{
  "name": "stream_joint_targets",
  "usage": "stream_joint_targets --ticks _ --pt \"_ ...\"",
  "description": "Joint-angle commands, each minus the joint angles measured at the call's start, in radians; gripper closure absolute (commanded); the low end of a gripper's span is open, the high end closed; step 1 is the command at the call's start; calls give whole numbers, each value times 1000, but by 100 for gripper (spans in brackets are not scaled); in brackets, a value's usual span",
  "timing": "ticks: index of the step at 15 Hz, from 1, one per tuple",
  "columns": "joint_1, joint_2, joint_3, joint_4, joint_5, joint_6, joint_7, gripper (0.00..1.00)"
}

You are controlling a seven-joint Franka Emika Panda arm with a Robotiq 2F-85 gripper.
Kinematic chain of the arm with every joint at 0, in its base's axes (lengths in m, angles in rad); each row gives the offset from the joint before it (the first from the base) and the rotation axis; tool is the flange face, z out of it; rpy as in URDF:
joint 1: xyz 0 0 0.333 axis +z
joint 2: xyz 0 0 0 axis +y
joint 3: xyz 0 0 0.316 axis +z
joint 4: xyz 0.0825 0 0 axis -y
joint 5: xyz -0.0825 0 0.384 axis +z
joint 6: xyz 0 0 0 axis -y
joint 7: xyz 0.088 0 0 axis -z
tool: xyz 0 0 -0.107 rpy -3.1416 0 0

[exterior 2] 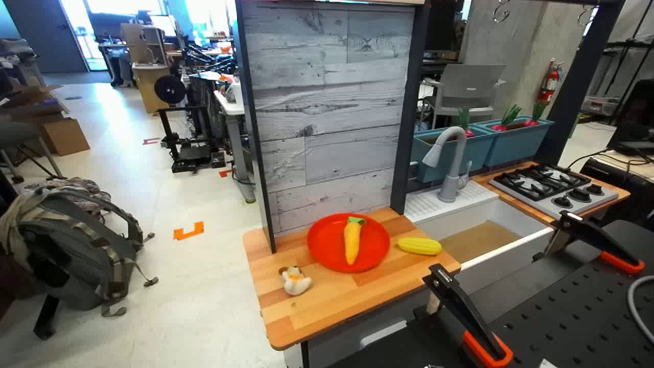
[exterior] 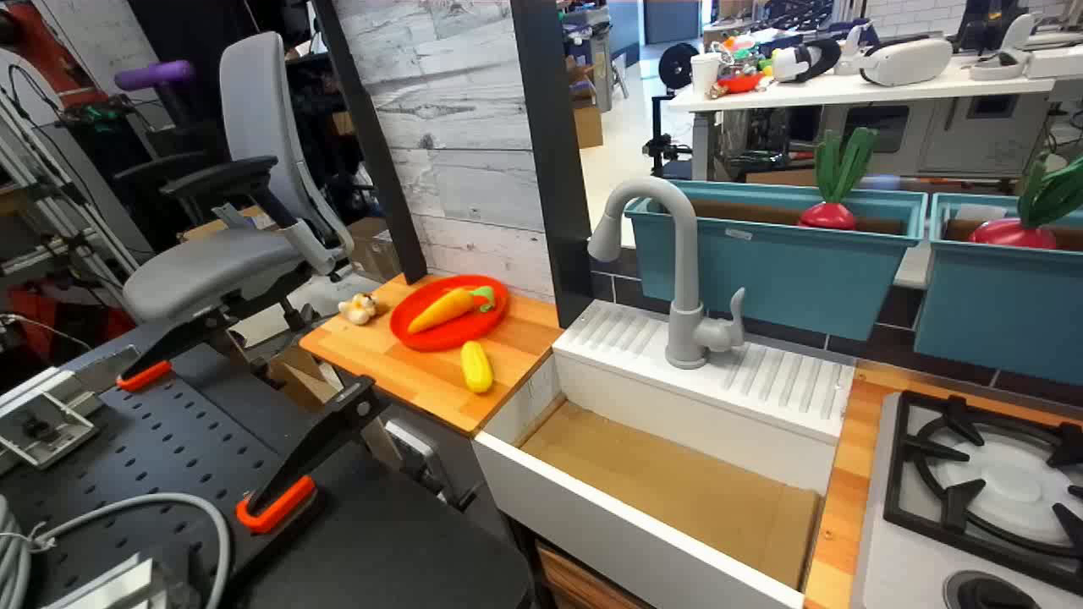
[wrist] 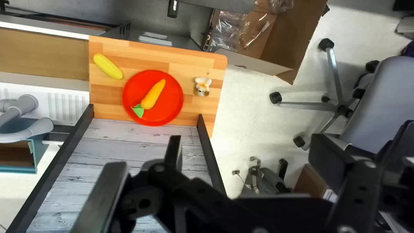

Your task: Move the toy to the right

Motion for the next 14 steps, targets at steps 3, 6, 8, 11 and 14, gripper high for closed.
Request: stream_joint_targets --ticks 3,6,8,11,14 --pt "-5 0 5 4 2 -2 -1 0" --pt "-13 14 2 1 -5 16 1 0" --pt "-23 52 -2 3 -12 41 -4 0" --pt "-38 134 0 15 -20 93 5 0" --pt "-40 231 1 22 -22 163 -6 0"
